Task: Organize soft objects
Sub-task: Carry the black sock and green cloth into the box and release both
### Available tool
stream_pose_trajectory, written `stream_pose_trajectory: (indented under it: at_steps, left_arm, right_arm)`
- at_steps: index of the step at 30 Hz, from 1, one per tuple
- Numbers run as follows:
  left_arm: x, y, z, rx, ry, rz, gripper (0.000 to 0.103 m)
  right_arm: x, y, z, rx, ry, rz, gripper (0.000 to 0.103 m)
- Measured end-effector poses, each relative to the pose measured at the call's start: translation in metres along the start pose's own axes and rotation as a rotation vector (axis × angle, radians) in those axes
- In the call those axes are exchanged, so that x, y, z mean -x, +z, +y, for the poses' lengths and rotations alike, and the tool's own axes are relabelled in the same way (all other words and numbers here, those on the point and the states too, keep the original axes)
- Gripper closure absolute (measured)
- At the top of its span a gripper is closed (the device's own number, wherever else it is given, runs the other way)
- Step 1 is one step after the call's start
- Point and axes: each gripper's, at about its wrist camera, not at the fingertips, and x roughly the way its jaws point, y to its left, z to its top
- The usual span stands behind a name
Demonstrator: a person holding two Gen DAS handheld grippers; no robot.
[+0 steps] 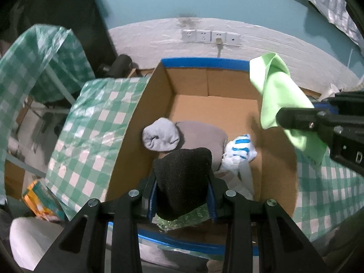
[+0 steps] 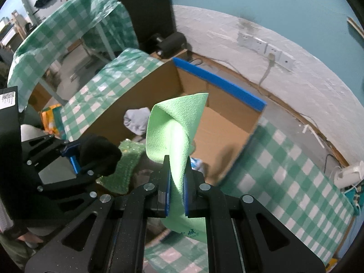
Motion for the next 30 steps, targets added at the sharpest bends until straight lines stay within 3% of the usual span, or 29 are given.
stream_pose_trajectory:
  at_steps: [8, 10, 13, 17, 30]
  left_arm:
    - [-0.012, -0.003, 0.012, 0.05, -0.004, 0.032, 0.06]
    - [-0.01, -0.003, 0.012, 0.048, 0.008, 0.031, 0.055]
    - [-0.004, -0.001, 0.01, 0.04, 0.017, 0.011, 0.043]
    - [0.005, 0.001, 0.008, 0.031, 0.02, -0.012, 0.032]
    - [0.045, -0.002, 0.0, 0.007, 0.022, -0.083, 0.023]
  right_arm:
    - [-0.024, 0.002, 0.008, -0.018, 0.041, 0.037, 0.089]
    - [-0.023, 0.003, 0.006, -0.029, 0.032, 0.028, 0.07]
    - [-0.016, 0.004, 0.004, -0.039, 0.025, -0.005, 0.052]
    - [-0.005, 0.005, 0.0, -0.057, 0.011, -0.041, 0.048]
    - [0.039, -0.014, -0.018, -0.104, -0.041, -0.098, 0.044]
